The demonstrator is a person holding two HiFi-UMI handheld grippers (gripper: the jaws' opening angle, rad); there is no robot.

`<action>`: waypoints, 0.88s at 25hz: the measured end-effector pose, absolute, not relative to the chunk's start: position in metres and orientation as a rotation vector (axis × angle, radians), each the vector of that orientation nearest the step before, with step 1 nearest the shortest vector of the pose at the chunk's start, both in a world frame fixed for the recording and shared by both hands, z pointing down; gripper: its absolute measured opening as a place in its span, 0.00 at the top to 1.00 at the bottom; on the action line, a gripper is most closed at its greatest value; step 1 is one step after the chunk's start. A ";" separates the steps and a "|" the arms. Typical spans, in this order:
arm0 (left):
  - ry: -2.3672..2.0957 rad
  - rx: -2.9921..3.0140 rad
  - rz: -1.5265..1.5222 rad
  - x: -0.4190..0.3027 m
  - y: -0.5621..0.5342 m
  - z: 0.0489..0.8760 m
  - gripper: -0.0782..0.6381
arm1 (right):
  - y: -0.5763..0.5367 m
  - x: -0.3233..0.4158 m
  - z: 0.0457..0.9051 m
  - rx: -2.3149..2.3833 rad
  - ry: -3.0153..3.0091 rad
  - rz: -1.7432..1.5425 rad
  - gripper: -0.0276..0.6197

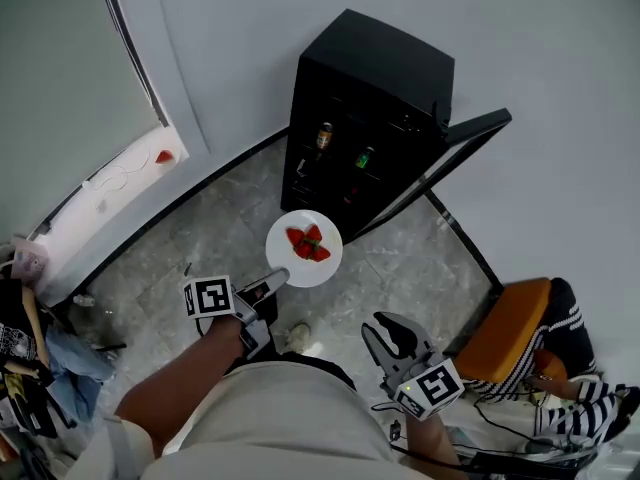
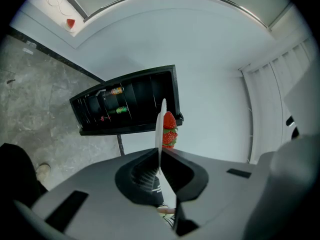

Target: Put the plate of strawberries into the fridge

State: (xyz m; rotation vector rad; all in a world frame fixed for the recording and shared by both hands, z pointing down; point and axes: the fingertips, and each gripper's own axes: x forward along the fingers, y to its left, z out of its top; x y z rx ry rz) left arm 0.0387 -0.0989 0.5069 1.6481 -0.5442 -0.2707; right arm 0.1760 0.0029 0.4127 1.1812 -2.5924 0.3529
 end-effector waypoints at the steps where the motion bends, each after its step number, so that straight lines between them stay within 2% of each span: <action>1: -0.552 1.637 -0.272 0.047 -0.109 0.511 0.86 | -0.002 0.185 0.414 1.188 -2.589 0.369 0.78; 22: -0.628 1.574 -0.283 0.172 -0.416 0.632 0.86 | -0.173 0.285 0.438 1.358 -2.413 0.548 0.78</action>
